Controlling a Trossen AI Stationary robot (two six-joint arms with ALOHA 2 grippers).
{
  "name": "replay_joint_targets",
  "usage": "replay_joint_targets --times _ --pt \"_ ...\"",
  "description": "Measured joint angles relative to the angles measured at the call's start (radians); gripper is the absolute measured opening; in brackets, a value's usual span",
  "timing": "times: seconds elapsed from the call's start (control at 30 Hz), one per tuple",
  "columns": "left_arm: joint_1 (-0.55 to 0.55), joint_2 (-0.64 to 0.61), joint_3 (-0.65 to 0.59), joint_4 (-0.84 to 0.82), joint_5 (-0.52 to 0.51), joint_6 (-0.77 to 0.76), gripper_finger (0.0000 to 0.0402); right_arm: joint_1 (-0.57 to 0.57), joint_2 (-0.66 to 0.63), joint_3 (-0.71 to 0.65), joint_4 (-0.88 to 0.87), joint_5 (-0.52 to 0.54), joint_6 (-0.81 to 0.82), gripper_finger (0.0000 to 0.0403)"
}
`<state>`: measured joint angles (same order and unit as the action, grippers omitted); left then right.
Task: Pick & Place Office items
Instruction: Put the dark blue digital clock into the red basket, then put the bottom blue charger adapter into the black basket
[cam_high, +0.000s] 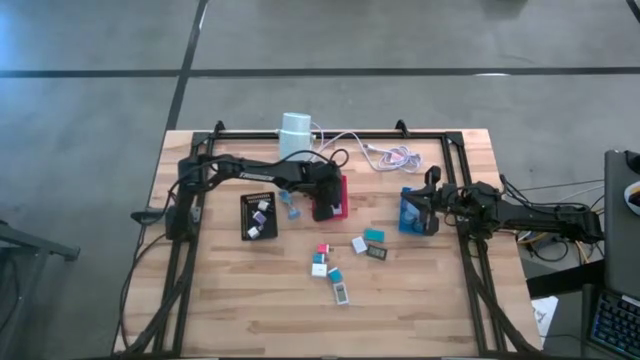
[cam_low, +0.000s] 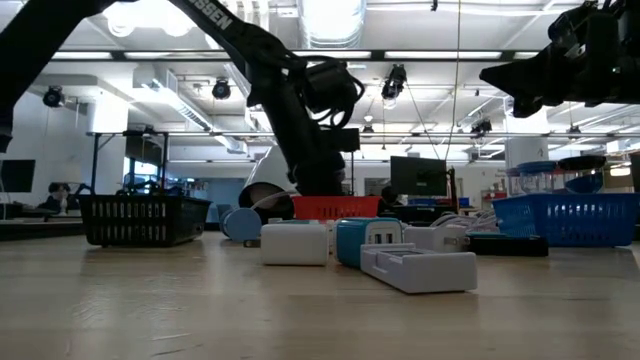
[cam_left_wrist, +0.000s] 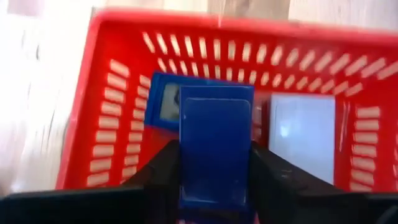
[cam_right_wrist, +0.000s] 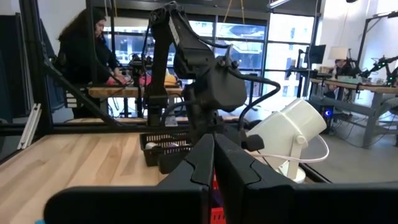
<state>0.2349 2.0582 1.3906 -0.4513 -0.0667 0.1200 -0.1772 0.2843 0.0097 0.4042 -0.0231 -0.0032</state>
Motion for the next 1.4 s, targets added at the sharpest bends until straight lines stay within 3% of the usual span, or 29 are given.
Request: replay_joint_targets --times 0.27,0.4,0.5,0.6,0.7,0.9,1.0,1.1,1.2,1.4 --pt "-0.004 -0.054 0.0 -0.019 0.0 -0.001 0.0277 0.0 0.0 0.0 -0.004 0.0 0.0 0.0008" --pt "-0.005 -0.115 0.007 -0.079 0.014 0.005 0.0303 0.0 0.0 0.0 -0.004 0.0 0.0 0.0008" --pt "-0.009 -0.231 0.008 -0.144 0.105 0.028 0.0303 0.0 0.0 0.0 -0.005 0.0 0.0 0.0008" --pt "-0.016 -0.402 -0.054 -0.134 0.212 0.048 0.0276 0.0 0.002 0.0 -0.008 0.0 0.0 0.0008" --pt "-0.016 -0.608 -0.163 -0.051 0.288 0.051 0.022 0.0 0.001 0.0 -0.01 0.0 0.001 0.0008" --pt "-0.016 -1.026 -0.472 0.103 0.308 0.094 0.008 0.0 0.001 0.0 -0.011 0.0 0.004 0.0008" --pt "-0.015 -1.214 -0.651 0.224 0.3 0.034 0.002 0.0 0.001 0.0 -0.009 0.0 0.015 0.0008" --pt "-0.015 -1.361 -0.813 0.362 0.241 -0.043 0.0008 0.0 0.001 0.0 -0.008 0.0 0.015 0.0008" --pt "-0.014 -1.485 -0.939 0.431 0.211 -0.014 0.0006 0.0 0.001 0.0 -0.007 0.0 0.015 0.0008" --pt "-0.011 -1.648 -1.127 0.569 0.149 -0.038 0.0002 0.0 0.001 0.0 -0.007 0.0 0.008 0.0008"
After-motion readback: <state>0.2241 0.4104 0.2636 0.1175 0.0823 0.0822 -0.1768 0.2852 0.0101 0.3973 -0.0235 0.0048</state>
